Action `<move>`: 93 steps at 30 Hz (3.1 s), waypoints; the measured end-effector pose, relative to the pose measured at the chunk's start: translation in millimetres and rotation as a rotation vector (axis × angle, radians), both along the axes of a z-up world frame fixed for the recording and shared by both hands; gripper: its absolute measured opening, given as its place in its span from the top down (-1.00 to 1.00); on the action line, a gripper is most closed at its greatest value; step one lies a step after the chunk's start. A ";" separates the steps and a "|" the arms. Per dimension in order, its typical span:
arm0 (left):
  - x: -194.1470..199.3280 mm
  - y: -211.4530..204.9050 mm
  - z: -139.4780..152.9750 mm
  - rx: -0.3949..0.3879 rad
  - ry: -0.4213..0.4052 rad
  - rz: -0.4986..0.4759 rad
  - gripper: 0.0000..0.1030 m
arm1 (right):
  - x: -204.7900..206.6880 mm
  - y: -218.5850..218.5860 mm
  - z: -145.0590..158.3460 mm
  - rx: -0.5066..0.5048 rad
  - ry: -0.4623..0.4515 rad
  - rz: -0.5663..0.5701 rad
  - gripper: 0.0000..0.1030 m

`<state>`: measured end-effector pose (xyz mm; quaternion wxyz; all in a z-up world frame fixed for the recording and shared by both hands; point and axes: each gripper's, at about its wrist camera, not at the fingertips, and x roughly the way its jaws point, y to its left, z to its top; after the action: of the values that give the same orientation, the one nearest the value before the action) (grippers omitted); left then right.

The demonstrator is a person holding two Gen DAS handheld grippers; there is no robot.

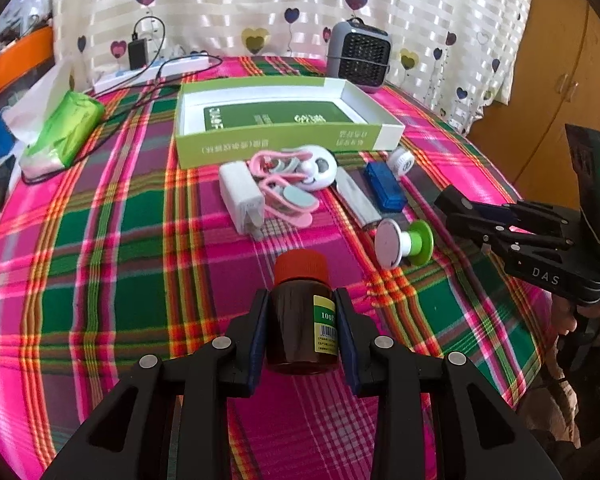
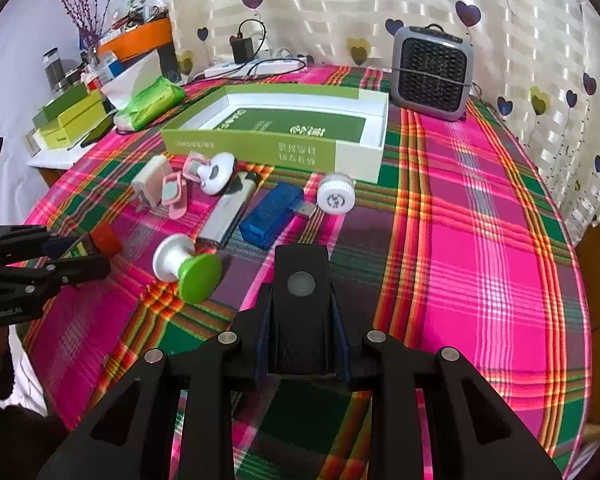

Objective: Organize rigid objects
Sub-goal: 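Carry bottle and black device into the green box and open both tools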

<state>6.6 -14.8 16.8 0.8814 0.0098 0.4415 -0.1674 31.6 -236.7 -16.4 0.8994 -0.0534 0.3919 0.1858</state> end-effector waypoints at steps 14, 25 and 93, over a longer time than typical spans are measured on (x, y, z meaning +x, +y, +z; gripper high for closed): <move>45.5 9.3 27.5 -0.013 -0.012 0.016 0.41 | 30.7 5.1 35.9 0.018 -0.022 -0.031 0.46; 99.7 15.3 40.2 -0.022 -0.021 0.028 0.41 | 76.5 17.6 50.1 0.028 -0.020 -0.056 0.46; 234.8 3.7 -4.9 0.088 0.002 0.095 0.40 | 217.0 43.1 8.3 0.003 0.058 -0.139 0.15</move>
<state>241.5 -11.0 12.0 0.8867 0.0273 0.4492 -0.1060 248.6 -193.6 -8.1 0.8984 -0.0193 0.4205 0.1250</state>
